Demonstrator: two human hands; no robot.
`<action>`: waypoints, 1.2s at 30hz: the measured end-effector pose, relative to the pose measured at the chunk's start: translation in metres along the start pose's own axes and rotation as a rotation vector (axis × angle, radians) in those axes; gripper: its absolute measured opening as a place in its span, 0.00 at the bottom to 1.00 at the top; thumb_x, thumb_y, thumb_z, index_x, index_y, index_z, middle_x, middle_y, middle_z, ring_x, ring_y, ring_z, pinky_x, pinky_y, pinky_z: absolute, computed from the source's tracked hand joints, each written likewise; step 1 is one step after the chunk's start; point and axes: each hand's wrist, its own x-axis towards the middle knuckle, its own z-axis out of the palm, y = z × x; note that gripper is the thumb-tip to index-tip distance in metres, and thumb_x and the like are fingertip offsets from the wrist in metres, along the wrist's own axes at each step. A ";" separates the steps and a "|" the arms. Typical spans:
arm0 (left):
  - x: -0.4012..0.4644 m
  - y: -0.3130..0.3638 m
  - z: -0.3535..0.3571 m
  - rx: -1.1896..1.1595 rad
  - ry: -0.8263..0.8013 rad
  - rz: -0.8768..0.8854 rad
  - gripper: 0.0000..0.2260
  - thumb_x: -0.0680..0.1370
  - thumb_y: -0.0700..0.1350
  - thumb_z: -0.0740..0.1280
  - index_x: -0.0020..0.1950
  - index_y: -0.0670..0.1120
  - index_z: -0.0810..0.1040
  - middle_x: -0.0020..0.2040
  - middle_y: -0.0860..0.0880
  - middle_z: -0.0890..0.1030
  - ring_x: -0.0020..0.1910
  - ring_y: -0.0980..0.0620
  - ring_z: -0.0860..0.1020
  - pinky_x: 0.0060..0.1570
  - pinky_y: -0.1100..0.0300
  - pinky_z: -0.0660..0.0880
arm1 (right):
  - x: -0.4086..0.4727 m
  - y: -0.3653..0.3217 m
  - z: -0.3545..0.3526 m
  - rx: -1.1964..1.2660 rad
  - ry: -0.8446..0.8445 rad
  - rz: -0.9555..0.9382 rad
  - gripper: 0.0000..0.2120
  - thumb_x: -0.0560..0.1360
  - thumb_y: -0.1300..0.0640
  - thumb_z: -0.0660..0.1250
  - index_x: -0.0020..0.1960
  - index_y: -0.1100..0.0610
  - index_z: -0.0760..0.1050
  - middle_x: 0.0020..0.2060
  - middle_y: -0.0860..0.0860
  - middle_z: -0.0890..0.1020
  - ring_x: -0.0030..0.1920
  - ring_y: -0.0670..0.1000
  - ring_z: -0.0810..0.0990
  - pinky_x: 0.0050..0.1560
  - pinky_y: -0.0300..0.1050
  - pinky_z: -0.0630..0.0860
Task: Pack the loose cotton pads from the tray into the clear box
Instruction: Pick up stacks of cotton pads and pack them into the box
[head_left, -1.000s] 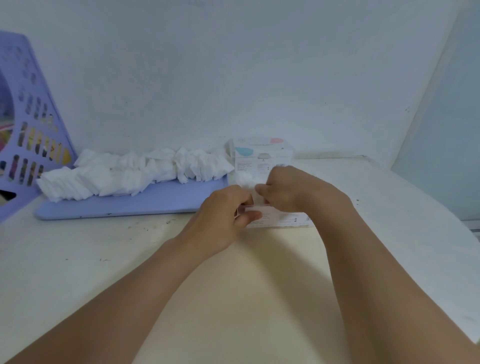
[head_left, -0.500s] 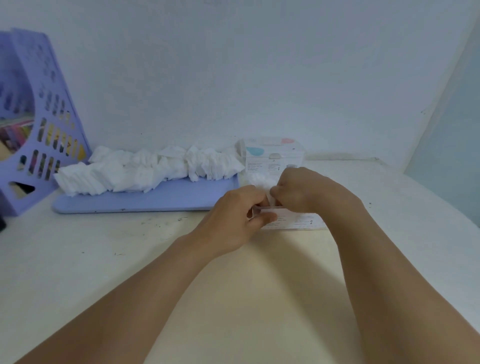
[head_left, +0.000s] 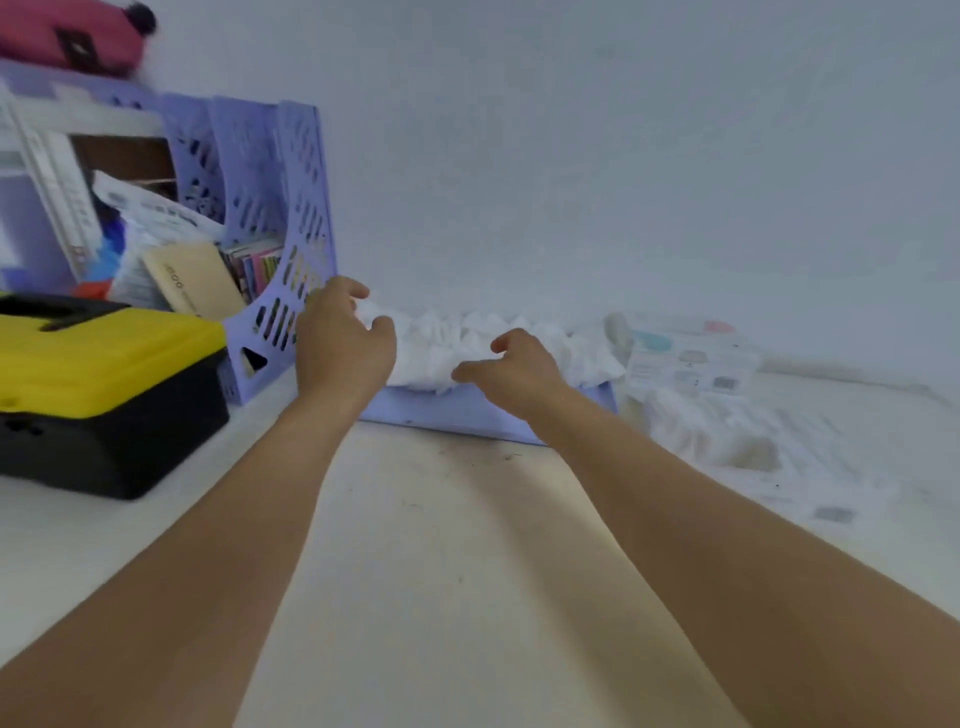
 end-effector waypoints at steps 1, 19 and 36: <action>0.000 -0.014 -0.005 -0.007 0.040 -0.044 0.18 0.78 0.42 0.67 0.67 0.42 0.72 0.65 0.42 0.75 0.63 0.41 0.73 0.57 0.50 0.70 | 0.015 0.001 0.009 0.019 0.005 0.061 0.30 0.74 0.51 0.74 0.69 0.61 0.66 0.57 0.53 0.76 0.51 0.51 0.74 0.51 0.46 0.74; -0.017 -0.076 0.023 -0.013 -0.065 -0.108 0.36 0.73 0.45 0.73 0.77 0.42 0.59 0.73 0.41 0.67 0.73 0.38 0.63 0.71 0.44 0.64 | 0.073 -0.002 0.078 0.167 0.256 0.224 0.43 0.68 0.54 0.81 0.70 0.62 0.56 0.51 0.55 0.72 0.41 0.53 0.72 0.44 0.47 0.72; -0.080 0.057 0.017 -1.224 -0.840 -0.601 0.42 0.66 0.67 0.76 0.74 0.47 0.72 0.71 0.39 0.74 0.60 0.41 0.81 0.58 0.45 0.79 | -0.049 0.024 -0.032 0.201 0.511 -0.605 0.19 0.67 0.63 0.80 0.54 0.56 0.76 0.42 0.47 0.80 0.42 0.46 0.80 0.41 0.40 0.78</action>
